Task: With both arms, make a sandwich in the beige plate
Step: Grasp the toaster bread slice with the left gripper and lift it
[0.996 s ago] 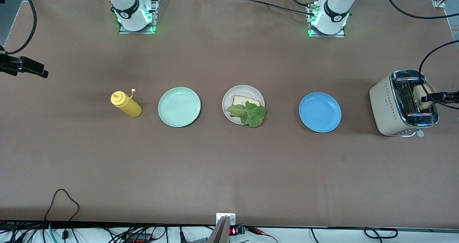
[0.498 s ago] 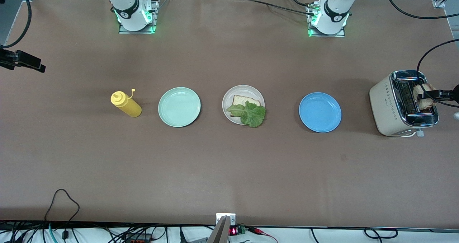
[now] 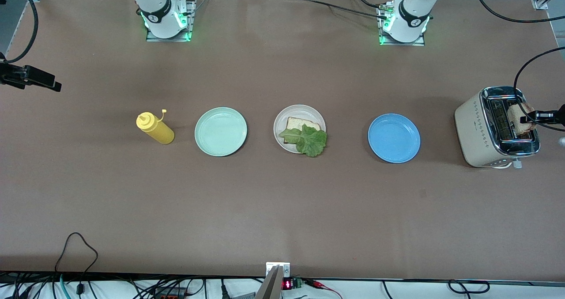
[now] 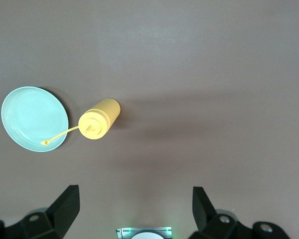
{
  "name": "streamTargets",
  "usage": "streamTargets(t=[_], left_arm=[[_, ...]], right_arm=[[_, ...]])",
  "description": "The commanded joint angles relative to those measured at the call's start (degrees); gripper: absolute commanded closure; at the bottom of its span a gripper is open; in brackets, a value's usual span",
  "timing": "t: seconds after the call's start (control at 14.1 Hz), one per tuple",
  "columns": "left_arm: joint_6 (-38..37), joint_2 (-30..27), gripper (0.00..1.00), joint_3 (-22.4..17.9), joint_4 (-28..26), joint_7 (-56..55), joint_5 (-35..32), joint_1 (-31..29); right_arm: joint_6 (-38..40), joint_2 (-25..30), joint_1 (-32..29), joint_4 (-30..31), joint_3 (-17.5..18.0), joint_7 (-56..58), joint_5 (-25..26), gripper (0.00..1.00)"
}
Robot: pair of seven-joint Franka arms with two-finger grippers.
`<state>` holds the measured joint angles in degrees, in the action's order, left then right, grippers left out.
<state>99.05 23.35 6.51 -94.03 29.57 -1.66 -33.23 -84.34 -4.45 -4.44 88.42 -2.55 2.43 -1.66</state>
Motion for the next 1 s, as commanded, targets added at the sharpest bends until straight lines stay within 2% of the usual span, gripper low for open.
streamTargets(t=[0.0,0.07,0.5,0.64,0.78,0.92], left_arm=[[-0.3,-2.9,1.0,0.8,-1.2,2.9,0.9,-0.7],[-1.1,-4.3,1.0,1.3,-0.7,2.8,0.9,-0.7],[-11.7,-8.6,1.0,3.6,10.2,2.4,0.7,0.2],[-15.2,-10.2,0.99,6.4,12.7,2.4,0.3,1.1],[-19.1,-10.6,0.99,10.1,13.4,2.2,1.1,2.4],[-19.4,-10.4,0.99,12.4,11.3,1.8,6.7,4.0]], right_arm=[[0.1,0.1,0.6,-0.2,-0.7,-0.1,-0.8,0.0],[0.4,0.0,0.6,-0.1,-0.7,-0.1,-0.8,0.0],[0.7,0.2,-0.3,-0.1,-0.8,-0.3,-0.8,0.0],[0.7,0.2,-0.4,-0.1,-0.9,-0.4,-0.9,0.0],[0.8,0.2,-0.5,-0.1,-0.9,-0.4,-0.8,0.0],[0.3,0.1,-0.3,-0.1,-0.9,-0.4,-0.5,0.0]])
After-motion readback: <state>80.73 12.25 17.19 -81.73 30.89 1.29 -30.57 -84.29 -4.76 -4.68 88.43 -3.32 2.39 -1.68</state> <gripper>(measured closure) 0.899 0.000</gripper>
